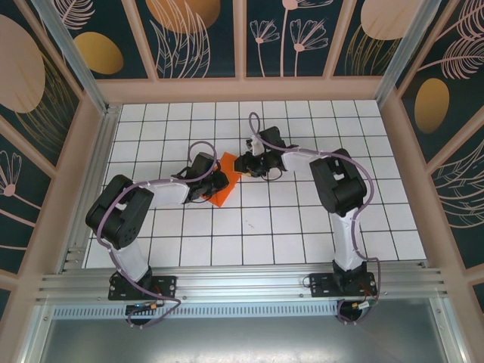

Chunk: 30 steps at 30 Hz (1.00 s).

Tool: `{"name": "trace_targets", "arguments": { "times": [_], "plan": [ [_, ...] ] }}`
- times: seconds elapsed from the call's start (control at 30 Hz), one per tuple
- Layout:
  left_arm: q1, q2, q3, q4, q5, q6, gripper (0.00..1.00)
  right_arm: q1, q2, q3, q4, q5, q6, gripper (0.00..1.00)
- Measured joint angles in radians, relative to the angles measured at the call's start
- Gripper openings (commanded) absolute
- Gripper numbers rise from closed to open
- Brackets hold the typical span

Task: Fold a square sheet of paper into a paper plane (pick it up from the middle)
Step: Fold the triangle a second time at the center of the table.

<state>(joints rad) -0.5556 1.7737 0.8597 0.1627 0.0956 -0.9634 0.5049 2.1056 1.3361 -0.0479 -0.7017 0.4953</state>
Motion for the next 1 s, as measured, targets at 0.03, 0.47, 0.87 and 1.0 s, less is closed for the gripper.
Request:
{"name": "trace_targets", "arguments": {
  "times": [0.03,0.47,0.87,1.0],
  "plan": [
    [0.000,0.000,-0.004,0.004,-0.003,-0.004,0.16,0.001,-0.015,-0.018,-0.001,-0.007,-0.002,0.35],
    [0.001,-0.013,-0.032,0.021,-0.019,-0.037,0.14,0.056,-0.037,-0.056,-0.031,-0.034,-0.053,0.42],
    [0.004,-0.054,-0.035,0.020,-0.027,-0.037,0.11,0.069,-0.037,-0.056,-0.054,-0.074,-0.072,0.34],
    [0.004,-0.058,-0.035,0.020,-0.026,-0.037,0.11,0.070,-0.037,-0.056,-0.054,-0.094,-0.072,0.26]
  ]
}}
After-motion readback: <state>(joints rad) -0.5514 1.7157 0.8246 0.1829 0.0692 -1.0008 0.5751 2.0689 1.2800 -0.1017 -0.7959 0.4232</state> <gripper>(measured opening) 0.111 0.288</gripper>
